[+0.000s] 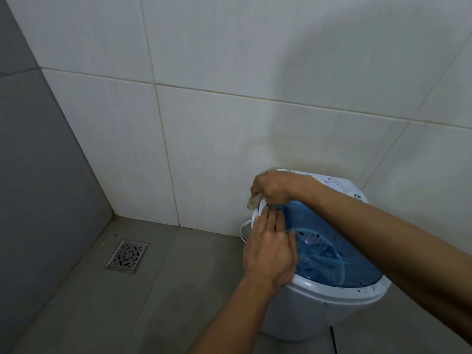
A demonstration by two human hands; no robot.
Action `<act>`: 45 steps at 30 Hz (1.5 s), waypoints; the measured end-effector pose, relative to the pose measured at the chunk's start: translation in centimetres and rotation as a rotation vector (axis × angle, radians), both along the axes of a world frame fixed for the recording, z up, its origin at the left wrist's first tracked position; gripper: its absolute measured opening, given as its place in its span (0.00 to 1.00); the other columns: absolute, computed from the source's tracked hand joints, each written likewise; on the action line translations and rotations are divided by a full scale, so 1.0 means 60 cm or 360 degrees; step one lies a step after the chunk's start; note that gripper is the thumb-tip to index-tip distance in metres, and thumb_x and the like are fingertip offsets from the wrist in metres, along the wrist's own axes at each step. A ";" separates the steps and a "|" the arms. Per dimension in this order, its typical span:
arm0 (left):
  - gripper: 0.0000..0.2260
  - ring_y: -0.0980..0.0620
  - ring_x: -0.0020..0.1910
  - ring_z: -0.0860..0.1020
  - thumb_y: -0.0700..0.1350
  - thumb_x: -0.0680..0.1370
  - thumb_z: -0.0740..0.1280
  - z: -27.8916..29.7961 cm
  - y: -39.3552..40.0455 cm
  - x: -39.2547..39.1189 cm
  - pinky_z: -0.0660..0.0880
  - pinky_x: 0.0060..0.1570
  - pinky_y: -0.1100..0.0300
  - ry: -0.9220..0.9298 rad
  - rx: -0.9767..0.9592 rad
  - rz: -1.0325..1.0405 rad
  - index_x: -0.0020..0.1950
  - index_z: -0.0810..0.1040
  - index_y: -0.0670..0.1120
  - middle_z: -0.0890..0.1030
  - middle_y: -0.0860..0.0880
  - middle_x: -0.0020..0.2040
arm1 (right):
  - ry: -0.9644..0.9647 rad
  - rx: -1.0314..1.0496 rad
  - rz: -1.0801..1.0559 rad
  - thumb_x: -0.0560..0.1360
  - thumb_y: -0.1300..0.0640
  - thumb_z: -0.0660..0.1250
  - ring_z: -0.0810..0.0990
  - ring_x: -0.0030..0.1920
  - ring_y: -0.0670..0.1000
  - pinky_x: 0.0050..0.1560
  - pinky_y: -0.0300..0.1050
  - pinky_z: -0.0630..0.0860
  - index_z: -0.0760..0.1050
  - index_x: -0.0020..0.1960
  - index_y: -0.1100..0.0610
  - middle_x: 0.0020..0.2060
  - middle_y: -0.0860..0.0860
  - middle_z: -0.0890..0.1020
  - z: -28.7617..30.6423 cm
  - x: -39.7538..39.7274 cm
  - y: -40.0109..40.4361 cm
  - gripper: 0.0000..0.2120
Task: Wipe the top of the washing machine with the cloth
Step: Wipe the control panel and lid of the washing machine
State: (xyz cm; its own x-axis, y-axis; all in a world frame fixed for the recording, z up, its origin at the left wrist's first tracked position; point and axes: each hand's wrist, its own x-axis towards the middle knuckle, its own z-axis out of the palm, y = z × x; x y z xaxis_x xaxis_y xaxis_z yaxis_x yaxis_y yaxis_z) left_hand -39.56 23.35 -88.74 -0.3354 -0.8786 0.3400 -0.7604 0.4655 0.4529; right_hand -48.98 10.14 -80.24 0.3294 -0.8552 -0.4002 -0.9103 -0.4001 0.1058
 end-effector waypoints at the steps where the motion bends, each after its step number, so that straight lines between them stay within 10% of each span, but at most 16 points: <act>1: 0.27 0.45 0.74 0.65 0.53 0.80 0.49 -0.001 0.000 0.001 0.58 0.74 0.48 -0.0001 -0.0011 0.0013 0.73 0.67 0.38 0.69 0.40 0.73 | -0.0018 -0.0014 -0.0022 0.71 0.65 0.60 0.78 0.59 0.56 0.59 0.54 0.75 0.79 0.60 0.52 0.59 0.51 0.80 0.000 -0.008 -0.010 0.21; 15: 0.27 0.49 0.79 0.49 0.54 0.83 0.47 0.014 0.003 0.009 0.41 0.76 0.56 -0.0071 0.0136 -0.0068 0.78 0.54 0.42 0.54 0.44 0.80 | -0.0391 -0.0378 -0.0407 0.75 0.71 0.59 0.75 0.47 0.53 0.48 0.45 0.73 0.81 0.62 0.50 0.58 0.54 0.83 0.030 -0.119 -0.044 0.25; 34: 0.26 0.50 0.79 0.49 0.53 0.83 0.48 0.021 0.006 0.011 0.44 0.77 0.56 -0.0063 0.0142 -0.0066 0.78 0.54 0.42 0.54 0.45 0.80 | -0.0759 -0.0530 -0.0194 0.74 0.69 0.67 0.81 0.51 0.50 0.56 0.49 0.76 0.86 0.52 0.51 0.51 0.46 0.86 0.022 -0.164 -0.041 0.17; 45: 0.26 0.50 0.78 0.52 0.53 0.82 0.49 0.017 0.005 0.010 0.41 0.75 0.59 -0.0059 0.0099 -0.0055 0.78 0.57 0.41 0.57 0.44 0.79 | -0.0778 -0.0497 -0.0634 0.72 0.74 0.57 0.80 0.52 0.52 0.55 0.45 0.76 0.86 0.51 0.54 0.54 0.50 0.85 0.024 -0.284 0.010 0.24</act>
